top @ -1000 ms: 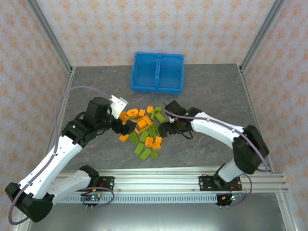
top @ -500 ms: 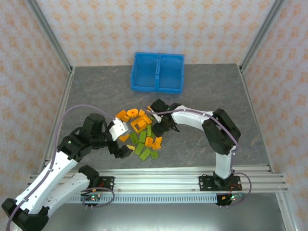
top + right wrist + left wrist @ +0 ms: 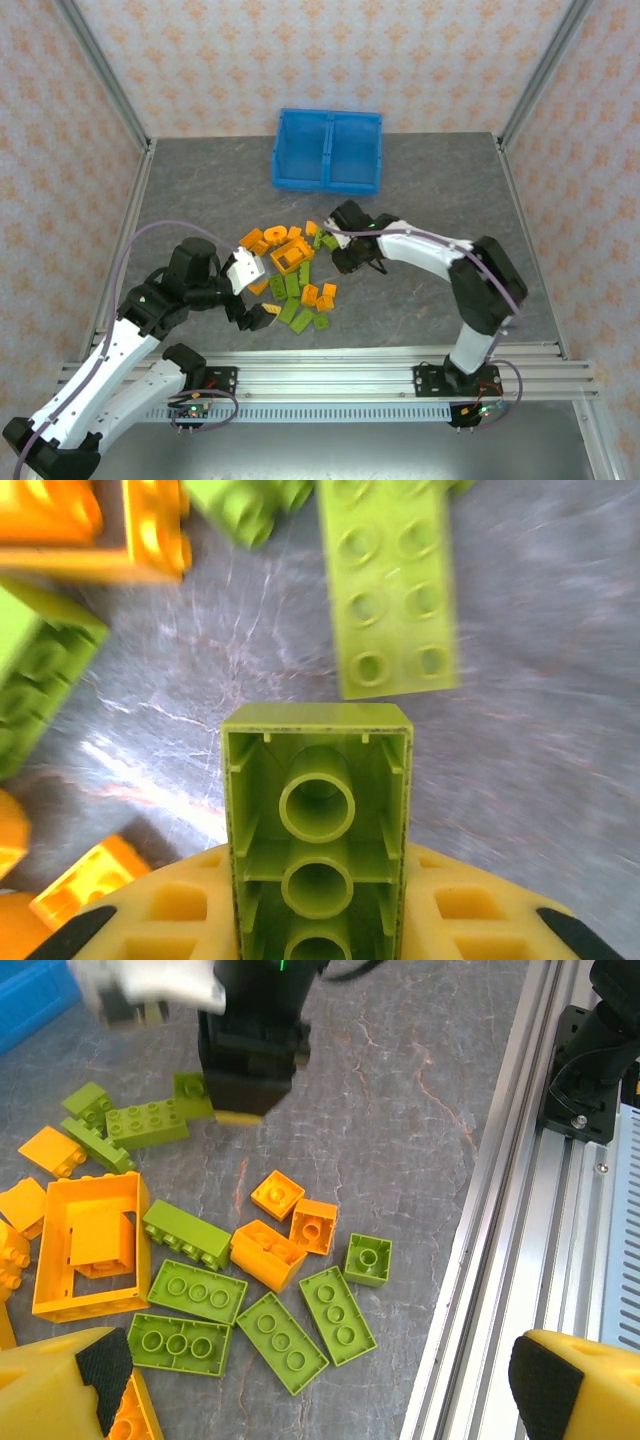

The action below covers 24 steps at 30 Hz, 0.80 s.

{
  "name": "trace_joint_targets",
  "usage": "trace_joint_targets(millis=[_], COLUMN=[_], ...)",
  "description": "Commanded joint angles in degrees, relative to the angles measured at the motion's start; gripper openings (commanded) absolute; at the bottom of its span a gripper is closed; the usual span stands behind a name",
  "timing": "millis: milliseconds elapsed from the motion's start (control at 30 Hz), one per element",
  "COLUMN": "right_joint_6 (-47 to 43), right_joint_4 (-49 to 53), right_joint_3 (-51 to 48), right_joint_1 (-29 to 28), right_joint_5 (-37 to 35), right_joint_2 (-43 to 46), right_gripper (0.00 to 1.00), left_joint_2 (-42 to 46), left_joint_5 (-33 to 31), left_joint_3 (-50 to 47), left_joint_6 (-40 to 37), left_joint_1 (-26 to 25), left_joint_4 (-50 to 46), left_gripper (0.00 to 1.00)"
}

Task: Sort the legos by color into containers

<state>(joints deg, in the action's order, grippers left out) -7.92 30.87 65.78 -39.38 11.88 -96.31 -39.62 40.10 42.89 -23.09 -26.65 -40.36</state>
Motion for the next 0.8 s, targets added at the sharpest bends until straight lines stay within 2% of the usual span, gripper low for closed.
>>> trace_joint_targets(millis=[0,67,167,233,333,567,633,767], right_joint_6=[8.5,13.7,17.8,20.4,24.0,23.1,23.0,23.2], right_joint_4=[-6.6,-8.9,-9.3,-7.5,-5.9,3.2,5.5,10.2], right_joint_3=[1.2,3.9,11.7,18.7,28.4,53.2,58.2,65.5], right_joint_1=[3.0,5.7,8.5,10.5,13.3,14.2,14.3,14.4], right_joint_5=[-3.0,-4.3,-10.0,-12.5,-11.7,-12.1,-11.9,-11.6], right_joint_2=[9.2,10.3,6.2,0.6,-9.0,-30.3,-34.3,-39.5], right_gripper=[0.20,0.21,0.20,0.18,0.17,0.19,0.21,0.34], left_joint_2=[0.9,1.2,1.5,1.9,3.9,7.8,7.9,7.9], left_joint_5=[0.9,-0.1,-4.2,-7.1,-9.8,-13.0,-14.3,-15.5], left_joint_3=[-1.1,-1.3,-1.6,-1.5,-2.2,-3.5,-3.5,-3.6], left_joint_6=[-1.0,-0.2,3.7,5.7,6.7,6.2,6.8,7.8], left_joint_1=[-0.4,-0.5,-0.5,-0.4,-0.4,-0.5,-0.5,-0.4], left_joint_4=[2.8,3.7,6.8,7.7,9.1,9.9,10.2,10.9], left_gripper=[1.00,1.00,1.00,1.00,1.00,1.00,1.00,1.00])
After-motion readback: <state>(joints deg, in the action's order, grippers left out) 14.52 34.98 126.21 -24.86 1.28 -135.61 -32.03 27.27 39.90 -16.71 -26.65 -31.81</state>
